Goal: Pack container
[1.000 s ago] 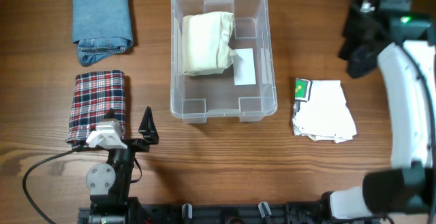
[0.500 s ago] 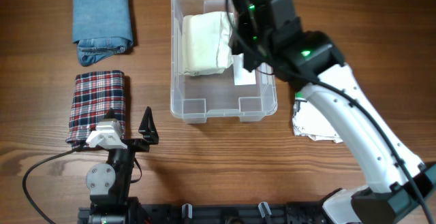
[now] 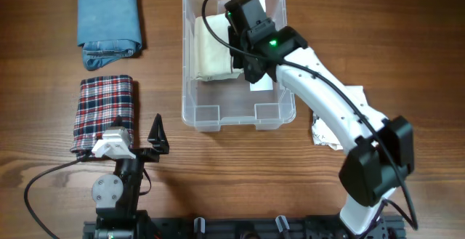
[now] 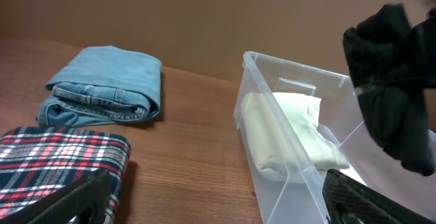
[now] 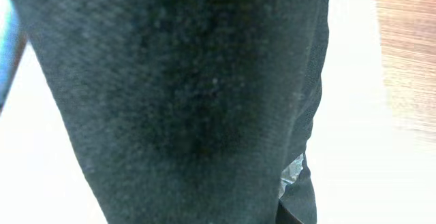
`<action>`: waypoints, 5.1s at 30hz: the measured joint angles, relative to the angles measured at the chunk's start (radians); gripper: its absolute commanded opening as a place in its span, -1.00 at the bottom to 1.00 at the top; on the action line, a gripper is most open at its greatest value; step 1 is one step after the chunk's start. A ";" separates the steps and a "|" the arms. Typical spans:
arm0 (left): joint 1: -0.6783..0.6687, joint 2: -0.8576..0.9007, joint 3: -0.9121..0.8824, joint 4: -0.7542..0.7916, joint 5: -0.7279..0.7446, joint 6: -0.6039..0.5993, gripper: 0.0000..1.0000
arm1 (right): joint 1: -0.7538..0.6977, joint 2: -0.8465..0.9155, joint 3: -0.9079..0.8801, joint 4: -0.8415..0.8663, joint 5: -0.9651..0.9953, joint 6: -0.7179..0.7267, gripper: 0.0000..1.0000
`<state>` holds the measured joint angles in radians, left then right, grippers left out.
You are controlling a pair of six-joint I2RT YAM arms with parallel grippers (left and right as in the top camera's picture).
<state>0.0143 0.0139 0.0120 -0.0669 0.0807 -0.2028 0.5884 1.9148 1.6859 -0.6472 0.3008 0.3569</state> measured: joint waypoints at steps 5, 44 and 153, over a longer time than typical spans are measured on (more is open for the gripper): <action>0.000 0.000 0.000 0.000 0.000 0.000 1.00 | -0.004 0.063 0.000 0.032 0.055 -0.003 -0.49; 0.000 0.000 0.000 0.000 0.000 0.000 1.00 | -0.060 0.118 0.000 0.131 0.100 0.005 -0.10; 0.000 0.000 0.000 0.000 0.000 0.000 1.00 | -0.601 -0.468 -0.739 -0.265 -0.362 0.635 -0.03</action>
<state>0.0143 0.0139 0.0120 -0.0669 0.0807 -0.2028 -0.0124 1.4471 0.9470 -0.9119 -0.0616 0.9920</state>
